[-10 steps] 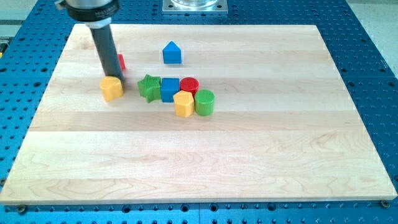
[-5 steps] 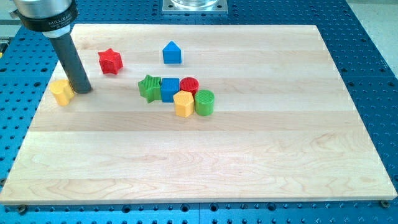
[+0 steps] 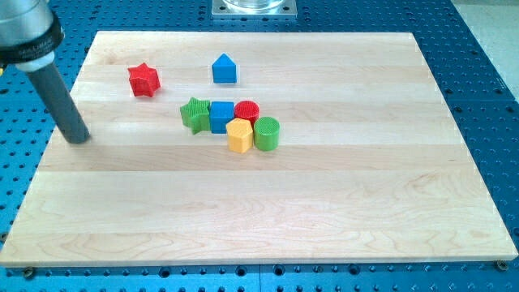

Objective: Separate the yellow heart from the group of blocks

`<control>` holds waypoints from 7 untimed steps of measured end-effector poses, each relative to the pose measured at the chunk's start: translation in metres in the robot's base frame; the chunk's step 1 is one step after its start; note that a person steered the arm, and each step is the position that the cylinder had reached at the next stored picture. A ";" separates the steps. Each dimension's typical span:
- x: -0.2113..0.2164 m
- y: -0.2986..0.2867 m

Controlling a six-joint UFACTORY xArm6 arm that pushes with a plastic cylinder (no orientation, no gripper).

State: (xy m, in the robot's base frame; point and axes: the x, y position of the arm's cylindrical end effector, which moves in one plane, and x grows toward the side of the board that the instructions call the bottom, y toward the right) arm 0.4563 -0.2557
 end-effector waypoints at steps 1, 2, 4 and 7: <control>-0.002 -0.009; -0.012 -0.005; -0.046 -0.047; -0.044 0.035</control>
